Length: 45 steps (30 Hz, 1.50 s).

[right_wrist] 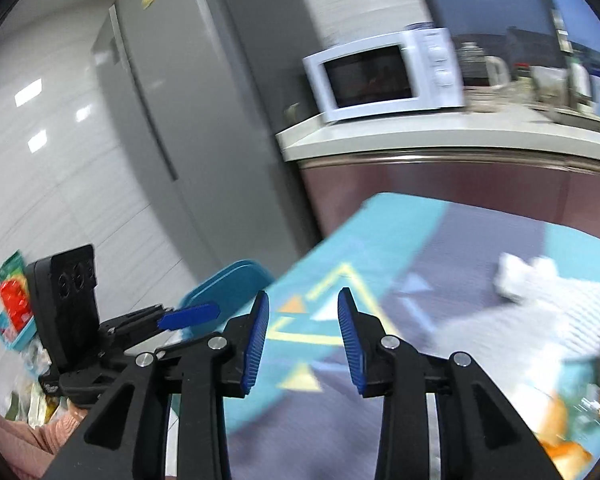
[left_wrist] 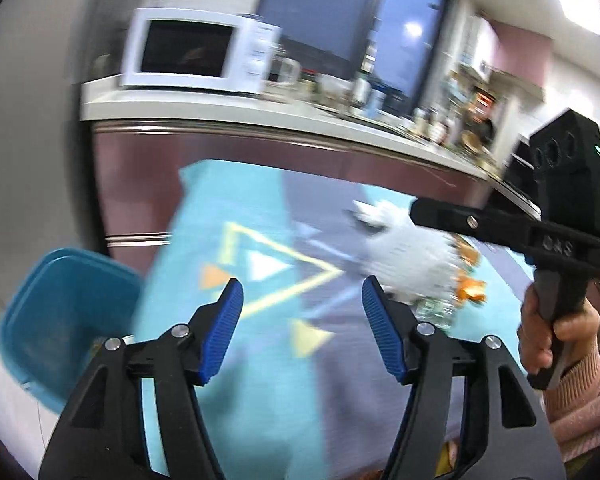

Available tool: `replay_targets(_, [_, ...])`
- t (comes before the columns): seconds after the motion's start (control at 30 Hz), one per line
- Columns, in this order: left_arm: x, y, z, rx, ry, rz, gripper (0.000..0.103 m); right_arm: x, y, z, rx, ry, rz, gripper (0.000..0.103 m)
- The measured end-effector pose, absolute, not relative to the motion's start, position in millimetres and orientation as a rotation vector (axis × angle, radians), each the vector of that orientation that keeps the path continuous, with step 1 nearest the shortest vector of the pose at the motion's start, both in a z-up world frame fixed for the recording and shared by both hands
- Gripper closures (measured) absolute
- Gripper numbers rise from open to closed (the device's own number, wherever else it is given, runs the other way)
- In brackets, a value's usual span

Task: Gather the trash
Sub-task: 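Grasp the white foam net with left tool while right tool grasps another net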

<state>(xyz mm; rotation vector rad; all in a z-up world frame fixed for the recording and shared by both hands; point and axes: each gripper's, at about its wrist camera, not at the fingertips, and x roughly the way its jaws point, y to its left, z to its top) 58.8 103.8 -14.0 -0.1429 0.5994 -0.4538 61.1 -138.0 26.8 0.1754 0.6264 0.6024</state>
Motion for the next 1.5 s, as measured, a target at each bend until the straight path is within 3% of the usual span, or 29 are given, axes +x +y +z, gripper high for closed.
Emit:
replay_targets(0.37, [65,-6,-13,-0.037,0.604,-0.661,0.028,65,-242,-5,0.293,0.623,0.334,0.068])
replay_targets(0.47, [69,-25,-12,-0.010,0.605,-0.674,0.028,72,-261,-13,0.308,0.639,0.280,0.065])
replay_targets(0.53, [73,-33,-13,0.009,0.608,-0.666,0.028,78,-268,-18,0.316,0.650,0.253,0.055])
replay_targets(0.63, [79,-41,-16,0.020,0.621,-0.659,0.029,88,-277,-24,0.302,0.663,0.211,0.052])
replay_targets(0.8, [92,-51,-25,0.037,0.660,-0.634,0.040,113,-292,-35,0.327,0.694,0.183,0.050])
replay_targets(0.87, [97,-52,-29,0.034,0.680,-0.632,0.049,125,-295,-41,0.339,0.720,0.183,0.045])
replay_targets(1.13, [111,-44,-37,-0.013,0.737,-0.639,0.084,147,-295,-54,0.368,0.776,0.218,0.045])
replay_targets(1.2, [112,-42,-37,-0.026,0.740,-0.642,0.085,147,-295,-55,0.374,0.782,0.231,0.045])
replay_targets(1.27, [112,-41,-37,-0.031,0.739,-0.639,0.090,147,-295,-56,0.375,0.787,0.234,0.047])
replay_targets(1.37, [111,-38,-35,-0.038,0.733,-0.631,0.097,145,-295,-57,0.376,0.791,0.232,0.060])
replay_targets(1.5, [109,-32,-31,-0.048,0.721,-0.618,0.097,142,-293,-55,0.364,0.793,0.250,0.092])
